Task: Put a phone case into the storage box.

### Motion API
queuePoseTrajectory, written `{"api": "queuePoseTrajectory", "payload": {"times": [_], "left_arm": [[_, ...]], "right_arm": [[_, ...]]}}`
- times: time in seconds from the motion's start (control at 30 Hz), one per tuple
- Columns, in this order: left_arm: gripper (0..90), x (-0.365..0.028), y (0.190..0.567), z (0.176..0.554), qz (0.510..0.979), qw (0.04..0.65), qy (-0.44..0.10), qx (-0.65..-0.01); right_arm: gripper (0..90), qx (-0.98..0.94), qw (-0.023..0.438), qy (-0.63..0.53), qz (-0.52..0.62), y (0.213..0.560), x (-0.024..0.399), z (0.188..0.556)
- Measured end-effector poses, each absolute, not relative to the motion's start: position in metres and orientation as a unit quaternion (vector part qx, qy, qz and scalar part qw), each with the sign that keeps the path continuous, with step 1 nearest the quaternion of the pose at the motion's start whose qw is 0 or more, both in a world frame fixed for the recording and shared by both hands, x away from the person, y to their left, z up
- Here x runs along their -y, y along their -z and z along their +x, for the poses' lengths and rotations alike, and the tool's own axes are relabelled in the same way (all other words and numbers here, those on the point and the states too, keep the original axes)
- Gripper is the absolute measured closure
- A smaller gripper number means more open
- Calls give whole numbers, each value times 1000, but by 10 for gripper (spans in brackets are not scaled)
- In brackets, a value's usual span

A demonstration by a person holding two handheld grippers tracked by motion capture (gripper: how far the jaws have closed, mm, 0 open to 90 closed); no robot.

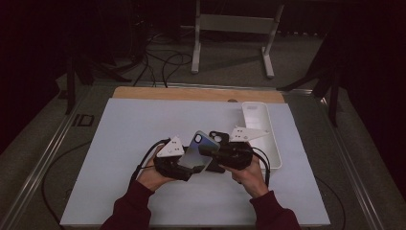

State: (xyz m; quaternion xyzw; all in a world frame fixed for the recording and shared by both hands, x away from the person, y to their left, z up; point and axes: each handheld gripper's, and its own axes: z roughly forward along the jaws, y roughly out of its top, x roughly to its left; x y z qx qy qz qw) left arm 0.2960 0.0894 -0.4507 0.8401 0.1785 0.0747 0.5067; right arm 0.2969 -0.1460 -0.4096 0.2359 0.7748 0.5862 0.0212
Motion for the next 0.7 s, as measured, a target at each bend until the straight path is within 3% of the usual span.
{"api": "queuePoseTrajectory", "payload": {"times": [0.1, 0.33, 0.5, 0.7], "left_arm": [[331, -88, 451, 294, 842, 504, -80, -175], [511, -92, 453, 293, 841, 508, -82, -166], [699, -94, 454, 292, 840, 512, -83, -160], [803, -89, 455, 289, 840, 512, -91, -154]], "right_arm": [[868, -776, 25, -585, 233, 409, 146, 297], [834, -785, 37, -578, 221, 408, 150, 297], [627, -789, 54, -571, 219, 407, 153, 298], [400, -785, 51, -573, 230, 408, 150, 300]]}}
